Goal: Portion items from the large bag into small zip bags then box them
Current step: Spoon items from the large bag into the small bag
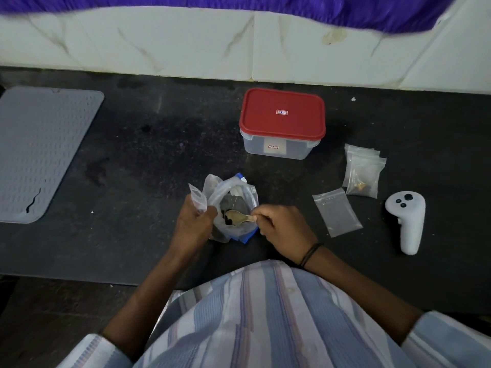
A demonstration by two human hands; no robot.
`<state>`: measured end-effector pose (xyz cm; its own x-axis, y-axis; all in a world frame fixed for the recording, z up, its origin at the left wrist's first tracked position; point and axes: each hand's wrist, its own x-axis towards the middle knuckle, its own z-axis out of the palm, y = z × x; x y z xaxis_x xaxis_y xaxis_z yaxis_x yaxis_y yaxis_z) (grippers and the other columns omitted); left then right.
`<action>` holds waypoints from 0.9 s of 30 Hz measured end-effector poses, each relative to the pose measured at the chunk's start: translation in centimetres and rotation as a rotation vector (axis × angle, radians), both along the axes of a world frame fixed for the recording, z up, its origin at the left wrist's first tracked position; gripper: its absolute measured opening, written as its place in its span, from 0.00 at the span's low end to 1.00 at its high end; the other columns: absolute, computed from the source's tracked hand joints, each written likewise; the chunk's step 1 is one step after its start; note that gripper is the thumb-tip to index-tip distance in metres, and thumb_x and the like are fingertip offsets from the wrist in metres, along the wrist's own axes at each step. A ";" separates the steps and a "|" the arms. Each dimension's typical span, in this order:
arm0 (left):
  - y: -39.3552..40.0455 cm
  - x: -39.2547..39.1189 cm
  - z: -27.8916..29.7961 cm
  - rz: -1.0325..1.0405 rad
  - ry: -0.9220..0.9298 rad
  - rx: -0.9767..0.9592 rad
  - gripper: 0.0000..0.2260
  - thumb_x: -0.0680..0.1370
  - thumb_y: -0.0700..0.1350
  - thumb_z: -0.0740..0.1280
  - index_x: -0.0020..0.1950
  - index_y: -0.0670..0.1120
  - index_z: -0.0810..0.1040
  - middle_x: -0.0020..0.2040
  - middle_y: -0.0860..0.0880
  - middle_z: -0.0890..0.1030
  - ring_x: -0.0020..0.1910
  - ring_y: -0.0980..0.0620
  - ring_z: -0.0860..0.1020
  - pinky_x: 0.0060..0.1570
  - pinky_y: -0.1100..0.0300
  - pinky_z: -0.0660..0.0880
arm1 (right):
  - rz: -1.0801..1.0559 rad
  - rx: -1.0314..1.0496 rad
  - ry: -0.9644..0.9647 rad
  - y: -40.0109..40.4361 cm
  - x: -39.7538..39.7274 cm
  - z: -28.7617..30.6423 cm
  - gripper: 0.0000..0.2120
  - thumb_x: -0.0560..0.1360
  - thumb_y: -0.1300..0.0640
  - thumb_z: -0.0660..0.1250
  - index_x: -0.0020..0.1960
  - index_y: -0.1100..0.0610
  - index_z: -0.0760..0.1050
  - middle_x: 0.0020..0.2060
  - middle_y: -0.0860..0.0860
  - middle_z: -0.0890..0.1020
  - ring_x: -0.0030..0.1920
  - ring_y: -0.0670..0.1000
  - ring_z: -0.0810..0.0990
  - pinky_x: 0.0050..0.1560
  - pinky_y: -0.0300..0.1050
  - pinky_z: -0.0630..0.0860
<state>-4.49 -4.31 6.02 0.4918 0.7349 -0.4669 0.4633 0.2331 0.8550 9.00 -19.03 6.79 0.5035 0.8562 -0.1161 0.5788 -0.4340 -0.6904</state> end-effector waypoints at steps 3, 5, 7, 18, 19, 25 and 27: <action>0.2 -0.3 -0.2 -0.025 -0.004 -0.004 0.19 0.78 0.39 0.66 0.69 0.48 0.70 0.59 0.46 0.80 0.56 0.48 0.81 0.54 0.46 0.80 | -0.154 0.023 0.350 -0.1 0.0 -0.3 0.08 0.79 0.58 0.63 0.51 0.56 0.81 0.32 0.49 0.81 0.29 0.43 0.78 0.32 0.36 0.75; 0.3 -0.4 -0.3 -0.045 0.001 -0.008 0.20 0.78 0.39 0.67 0.69 0.47 0.70 0.59 0.47 0.80 0.56 0.49 0.81 0.53 0.49 0.80 | -0.233 0.047 0.520 -0.3 0.0 -0.7 0.08 0.80 0.58 0.63 0.52 0.57 0.80 0.31 0.50 0.80 0.29 0.46 0.78 0.30 0.37 0.74; 0.6 -0.4 -0.2 -0.059 0.008 -0.014 0.19 0.77 0.38 0.67 0.68 0.45 0.71 0.59 0.46 0.81 0.55 0.49 0.81 0.50 0.52 0.80 | -0.278 0.079 0.616 -0.5 -0.1 -1.0 0.07 0.80 0.59 0.63 0.50 0.57 0.80 0.31 0.51 0.80 0.29 0.47 0.77 0.29 0.38 0.74; 1.3 -0.4 0.6 -0.119 0.036 0.005 0.14 0.78 0.39 0.67 0.63 0.46 0.72 0.54 0.45 0.81 0.50 0.46 0.82 0.43 0.47 0.81 | -0.440 0.156 0.837 -1.4 -0.3 -1.9 0.09 0.80 0.60 0.61 0.53 0.61 0.80 0.32 0.53 0.80 0.30 0.48 0.77 0.30 0.39 0.75; 1.3 -0.3 0.5 -0.120 0.052 0.037 0.16 0.78 0.40 0.67 0.65 0.47 0.71 0.54 0.46 0.80 0.49 0.48 0.81 0.38 0.53 0.79 | -0.446 0.159 0.822 -1.5 -0.2 -1.9 0.09 0.80 0.60 0.61 0.53 0.61 0.80 0.32 0.53 0.80 0.30 0.48 0.77 0.30 0.39 0.75; 1.3 -0.3 0.3 -0.206 0.087 0.167 0.22 0.70 0.56 0.72 0.60 0.53 0.71 0.54 0.50 0.80 0.52 0.48 0.80 0.45 0.48 0.80 | -0.493 0.209 0.788 -2.5 0.1 -1.1 0.09 0.80 0.60 0.61 0.51 0.61 0.80 0.31 0.54 0.79 0.29 0.49 0.77 0.28 0.40 0.73; 1.4 -0.6 0.4 -0.201 0.096 0.227 0.24 0.65 0.64 0.71 0.55 0.54 0.73 0.53 0.50 0.79 0.51 0.50 0.80 0.46 0.46 0.81 | -0.504 0.249 0.780 -2.6 0.2 -0.1 0.08 0.80 0.60 0.62 0.51 0.61 0.80 0.30 0.54 0.79 0.28 0.50 0.76 0.27 0.40 0.73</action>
